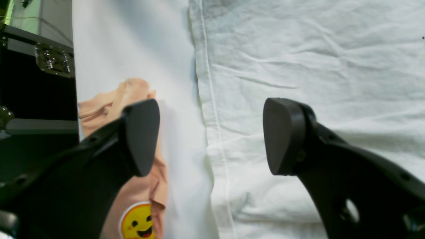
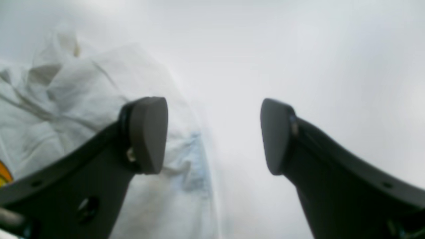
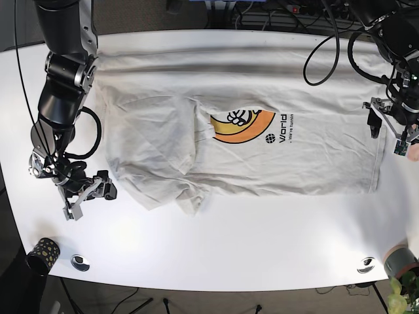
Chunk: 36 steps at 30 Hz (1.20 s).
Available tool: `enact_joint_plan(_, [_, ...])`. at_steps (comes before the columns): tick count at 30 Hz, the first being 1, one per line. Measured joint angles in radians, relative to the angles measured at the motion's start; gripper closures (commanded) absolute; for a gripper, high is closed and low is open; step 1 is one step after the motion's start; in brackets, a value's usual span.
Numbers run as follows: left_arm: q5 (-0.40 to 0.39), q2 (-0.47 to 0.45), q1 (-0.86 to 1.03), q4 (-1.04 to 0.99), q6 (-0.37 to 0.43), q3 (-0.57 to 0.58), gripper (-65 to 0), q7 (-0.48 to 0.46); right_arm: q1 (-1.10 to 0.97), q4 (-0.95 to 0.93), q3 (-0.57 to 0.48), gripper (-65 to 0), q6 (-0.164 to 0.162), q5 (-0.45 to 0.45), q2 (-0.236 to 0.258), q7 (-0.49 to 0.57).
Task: Fold the T-shirt properly
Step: 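Lower both grippers and grasp the shirt's hem edge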
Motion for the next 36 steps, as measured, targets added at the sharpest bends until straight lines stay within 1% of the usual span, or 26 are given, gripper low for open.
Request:
enact_joint_plan(1, [0.003,0.000,0.000,-0.001,0.000,0.000,-45.7,0.000,0.005,-0.033,-0.001,-40.9,0.000,-0.020,-0.002,0.018])
enact_joint_plan(4, [0.004,0.000,0.000,-0.002,0.000,-0.005,-45.7,0.001,0.005,-0.108,-0.001,-40.9,0.001,-0.030,-0.002,0.086])
enact_joint_plan(7, [0.002,-0.002,-0.001,-0.011,0.000,-0.005,-45.7,0.000,-0.006,-0.144,0.000,-40.9,0.000,-0.043,-0.008,0.119])
enact_joint_plan(10, [0.003,-0.001,-0.004,-0.024,0.000,-0.005,-45.7,-0.001,-0.024,-0.146,0.000,-40.6,-0.003,-0.038,-0.031,0.153])
enact_joint_plan(11, [0.003,-0.002,-0.006,-0.032,0.000,-0.005,-45.7,-0.002,-0.028,-0.146,0.000,-40.4,0.004,-0.026,-0.039,0.156])
enact_joint_plan(14, [0.008,0.000,-0.041,-0.066,0.000,-0.005,-45.8,0.008,-0.024,-0.145,0.000,-40.3,0.003,-0.026,-0.063,0.156])
enact_joint_plan(16, [0.010,0.000,-0.079,-0.091,0.021,-0.005,-45.8,0.008,-0.023,-0.145,0.000,-40.1,0.003,-0.026,-0.076,0.156])
enact_joint_plan(18, [0.003,-0.003,-0.129,-0.134,0.069,-0.001,-46.0,-0.003,-0.023,-0.144,0.000,-40.0,0.004,-0.021,-0.089,0.158])
enact_joint_plan(21, [0.002,-0.016,-0.194,-0.221,0.108,0.002,-46.1,-0.016,-0.023,-0.144,-0.001,-39.0,0.004,-0.019,-0.096,0.158])
enact_joint_plan(22, [-0.002,-0.025,-0.220,-0.263,0.111,0.002,-47.1,-0.004,-0.023,-0.144,-0.001,-36.9,0.004,-0.019,-0.096,0.159])
enact_joint_plan(24, [0.013,-0.043,-0.285,-0.357,0.155,0.000,-49.2,0.004,-0.023,-0.144,0.000,-31.2,0.004,-0.020,-0.099,0.156])
enact_joint_plan(26, [0.010,-0.058,-0.351,-0.458,0.196,-0.004,-50.6,-0.002,-0.023,-0.144,0.000,-21.9,0.000,-0.026,-0.102,0.158])
enact_joint_plan(27, [0.012,-0.068,-0.386,-0.514,0.223,-0.002,-50.7,-0.003,-0.023,-0.144,0.000,-18.7,0.001,-0.025,-0.105,0.155])
enact_joint_plan(30, [-0.002,-0.095,-0.465,-0.653,0.246,0.002,-50.8,-0.013,-0.023,-0.145,-0.001,-9.0,0.001,-0.029,-0.113,0.146])
enact_joint_plan(32, [0.009,-0.107,-0.511,-0.742,0.249,0.000,-50.8,-0.028,-0.024,-0.146,-0.002,-6.2,0.003,-0.027,-0.115,0.144])
enact_joint_plan(36, [0.014,-0.120,-0.572,-0.906,0.256,0.003,-51.0,-0.109,-0.025,-0.146,-0.001,-6.3,0.000,-0.030,-0.116,0.144])
